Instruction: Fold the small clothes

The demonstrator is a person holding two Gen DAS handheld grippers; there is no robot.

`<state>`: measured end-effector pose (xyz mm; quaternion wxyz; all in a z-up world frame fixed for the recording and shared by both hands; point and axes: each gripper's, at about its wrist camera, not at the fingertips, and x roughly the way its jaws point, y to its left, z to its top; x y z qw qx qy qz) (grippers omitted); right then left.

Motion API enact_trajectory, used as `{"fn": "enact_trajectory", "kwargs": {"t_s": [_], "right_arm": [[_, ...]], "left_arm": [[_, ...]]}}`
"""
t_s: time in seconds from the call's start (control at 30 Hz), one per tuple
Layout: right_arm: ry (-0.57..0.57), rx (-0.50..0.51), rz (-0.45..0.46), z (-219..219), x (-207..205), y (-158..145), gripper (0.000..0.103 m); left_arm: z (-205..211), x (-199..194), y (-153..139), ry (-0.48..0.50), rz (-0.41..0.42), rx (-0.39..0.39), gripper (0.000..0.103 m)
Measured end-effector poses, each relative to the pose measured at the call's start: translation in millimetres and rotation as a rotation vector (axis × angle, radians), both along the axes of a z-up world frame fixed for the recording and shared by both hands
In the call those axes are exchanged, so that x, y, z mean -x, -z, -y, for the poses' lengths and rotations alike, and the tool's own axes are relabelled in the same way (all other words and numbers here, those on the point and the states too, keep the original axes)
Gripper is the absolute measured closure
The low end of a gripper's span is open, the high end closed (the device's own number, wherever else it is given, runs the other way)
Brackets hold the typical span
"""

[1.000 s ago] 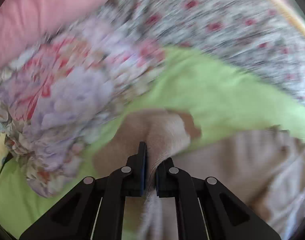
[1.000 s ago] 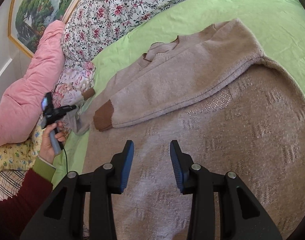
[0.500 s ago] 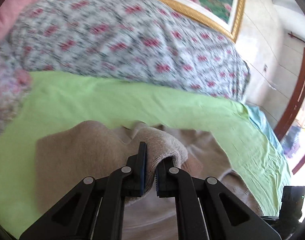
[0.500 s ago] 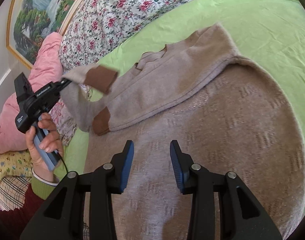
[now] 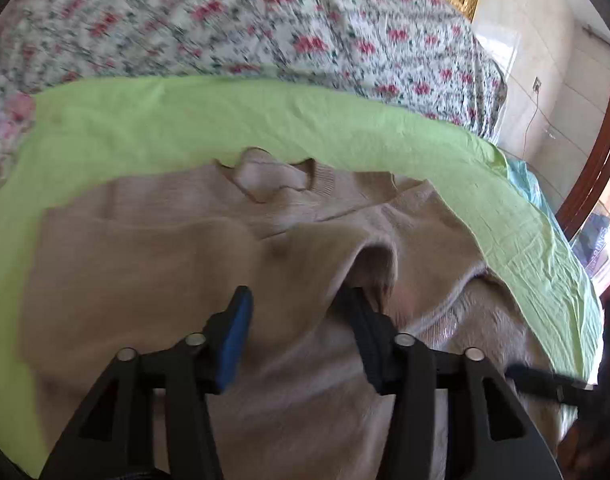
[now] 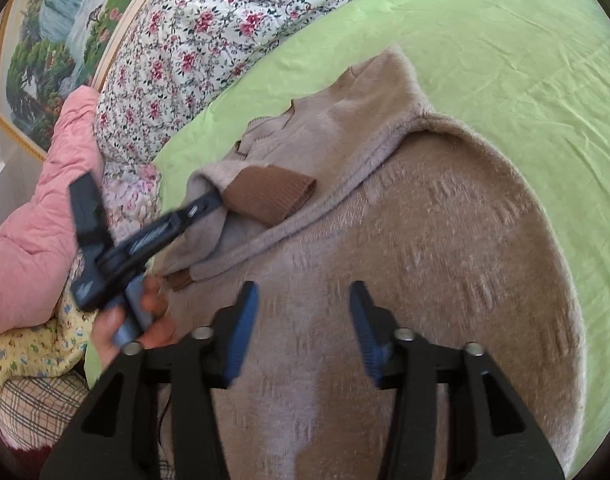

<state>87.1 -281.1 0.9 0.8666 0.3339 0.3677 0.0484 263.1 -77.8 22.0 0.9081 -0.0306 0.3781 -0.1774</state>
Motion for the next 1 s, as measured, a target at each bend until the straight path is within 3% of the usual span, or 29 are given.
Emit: {"fn": "enact_trajectory", "kwargs": {"t_s": [0.13,0.23,0.33,0.5,0.6,0.63,0.67,0.7,0.87,0.93,1.0], "right_arm": [[-0.032,-0.012,0.018,-10.3,-17.1,-4.9,0.051],[-0.084,0.162,0.067,-37.6,-35.7,-21.0,0.051],[-0.132,0.283,0.067,-59.2,-64.9,-23.4,0.051],[-0.194,0.412,0.000,-82.4,-115.0,-7.1,0.051],[-0.185,0.559,-0.023,-89.4,-134.7,3.5,0.052],[-0.186,0.570,-0.024,-87.3,-139.0,3.7,0.057],[-0.187,0.580,-0.028,-83.5,-142.4,2.0,0.085],[-0.179,0.599,-0.027,-79.1,-144.0,-2.3,0.090],[-0.006,0.723,0.172,-31.1,-116.3,-67.6,0.091],[0.035,0.815,0.208,-21.5,-106.0,-75.8,0.091],[-0.006,0.837,0.171,-18.9,-109.1,-58.8,0.091]], "left_arm": [[-45.4,36.8,-5.0,-0.106,0.058,-0.067,0.047],[-83.9,47.6,4.4,-0.236,0.064,-0.143,0.046],[-112.5,36.3,21.3,-0.334,0.002,-0.193,0.046],[-137.3,15.7,48.6,-0.401,-0.113,-0.177,0.046],[-147.2,5.1,51.4,-0.468,-0.121,-0.156,0.045],[-149.8,1.6,48.8,-0.490,-0.114,-0.160,0.045],[-153.2,-2.0,47.3,-0.513,-0.107,-0.160,0.046],[-156.3,-5.1,46.1,-0.533,-0.102,-0.161,0.046],[-172.9,-7.7,44.9,-0.577,-0.093,-0.052,0.042],[-164.8,-1.9,43.5,-0.573,-0.075,-0.087,0.042],[-157.3,1.0,40.3,-0.588,-0.058,-0.132,0.042]]}}
